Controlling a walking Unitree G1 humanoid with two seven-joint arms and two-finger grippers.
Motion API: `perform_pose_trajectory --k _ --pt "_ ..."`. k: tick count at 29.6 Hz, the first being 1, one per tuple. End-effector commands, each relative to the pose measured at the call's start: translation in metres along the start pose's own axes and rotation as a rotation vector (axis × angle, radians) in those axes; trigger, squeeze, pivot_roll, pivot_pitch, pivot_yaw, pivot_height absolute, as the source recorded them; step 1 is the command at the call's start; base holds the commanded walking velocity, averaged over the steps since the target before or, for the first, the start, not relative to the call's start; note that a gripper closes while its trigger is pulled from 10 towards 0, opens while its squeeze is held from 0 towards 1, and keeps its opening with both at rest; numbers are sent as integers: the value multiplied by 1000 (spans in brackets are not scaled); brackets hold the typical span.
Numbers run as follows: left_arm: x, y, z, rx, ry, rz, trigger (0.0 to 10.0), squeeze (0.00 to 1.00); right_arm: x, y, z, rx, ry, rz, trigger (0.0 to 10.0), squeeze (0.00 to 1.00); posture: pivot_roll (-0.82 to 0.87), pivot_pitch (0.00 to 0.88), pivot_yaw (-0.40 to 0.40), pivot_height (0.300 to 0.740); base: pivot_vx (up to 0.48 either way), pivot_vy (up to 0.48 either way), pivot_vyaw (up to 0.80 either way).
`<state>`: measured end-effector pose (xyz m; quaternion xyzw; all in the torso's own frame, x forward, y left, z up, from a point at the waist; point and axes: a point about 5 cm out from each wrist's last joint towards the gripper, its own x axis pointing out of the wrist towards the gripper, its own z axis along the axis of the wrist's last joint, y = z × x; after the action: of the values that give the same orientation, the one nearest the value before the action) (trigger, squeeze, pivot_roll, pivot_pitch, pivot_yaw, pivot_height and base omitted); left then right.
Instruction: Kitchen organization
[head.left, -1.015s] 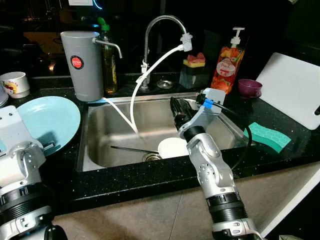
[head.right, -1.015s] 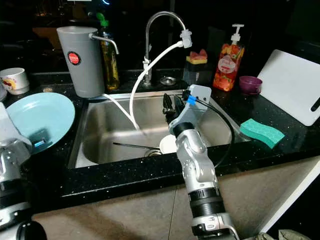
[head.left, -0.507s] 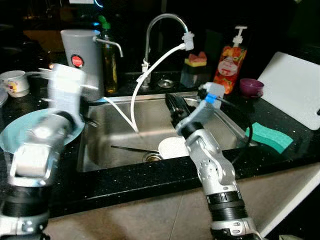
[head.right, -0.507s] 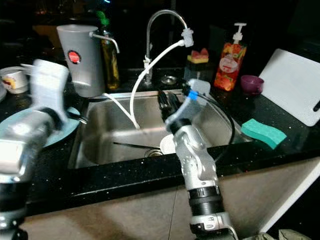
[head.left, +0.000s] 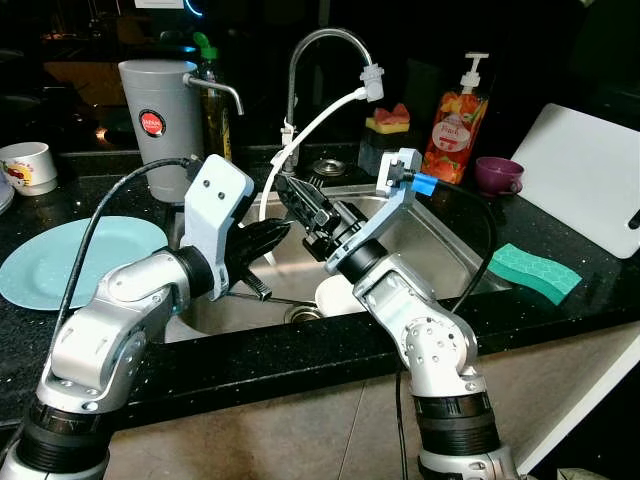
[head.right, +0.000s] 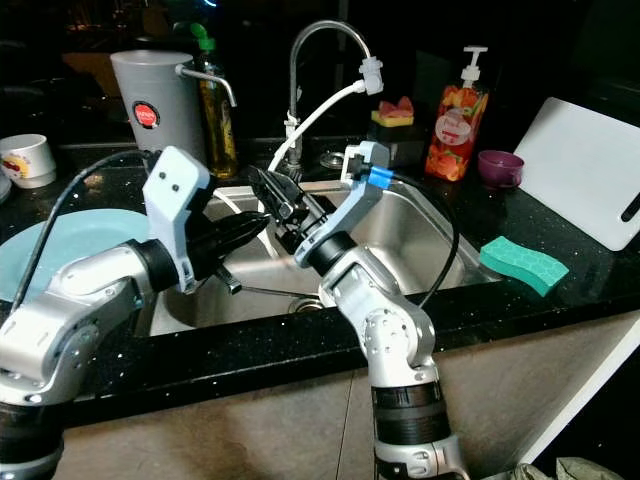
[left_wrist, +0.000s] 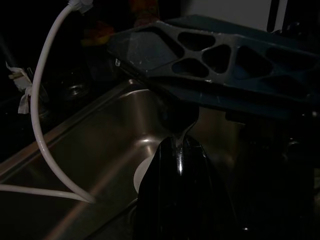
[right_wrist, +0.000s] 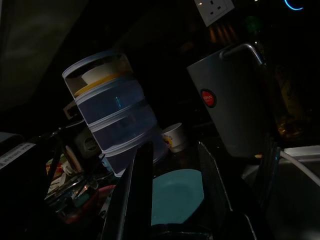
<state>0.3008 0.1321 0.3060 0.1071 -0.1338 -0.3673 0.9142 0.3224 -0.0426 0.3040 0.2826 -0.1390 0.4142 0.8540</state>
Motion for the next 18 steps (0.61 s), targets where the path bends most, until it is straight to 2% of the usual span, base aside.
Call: perform_pose_trajectory --k 1,7,9,10,11,12,15,18 --pt "0 -9 14 14 -70 -66 10000 0 -3 -9 -6 0 40 -66 10000 0 101 88 -66 740 0 0 0" --pt "2 -1 6 36 -16 -4 10000 0 -5 -12 -3 2 45 -79 10000 0 101 88 -66 740 0 0 0" --pt "4 14 -3 71 40 120 10000 0 -6 -13 1 2 34 -81 10000 0 101 88 -66 740 0 0 0" --pt "4 14 -3 71 40 120 10000 0 -6 -13 1 2 34 -81 10000 0 101 88 -66 740 0 0 0" --pt "4 24 -5 87 61 198 10000 0 -7 -15 3 3 29 -87 10000 0 101 88 -66 740 0 0 0" --pt "4 24 -5 87 61 198 10000 0 -7 -15 3 3 29 -87 10000 0 101 88 -66 740 0 0 0" --pt "4 41 -2 80 55 330 10000 0 -10 -19 5 6 25 -108 10000 0 101 87 -64 740 0 0 0" --pt "3 43 -2 78 51 338 10000 0 -11 -20 5 6 25 -111 10000 0 101 87 -64 740 0 0 0"
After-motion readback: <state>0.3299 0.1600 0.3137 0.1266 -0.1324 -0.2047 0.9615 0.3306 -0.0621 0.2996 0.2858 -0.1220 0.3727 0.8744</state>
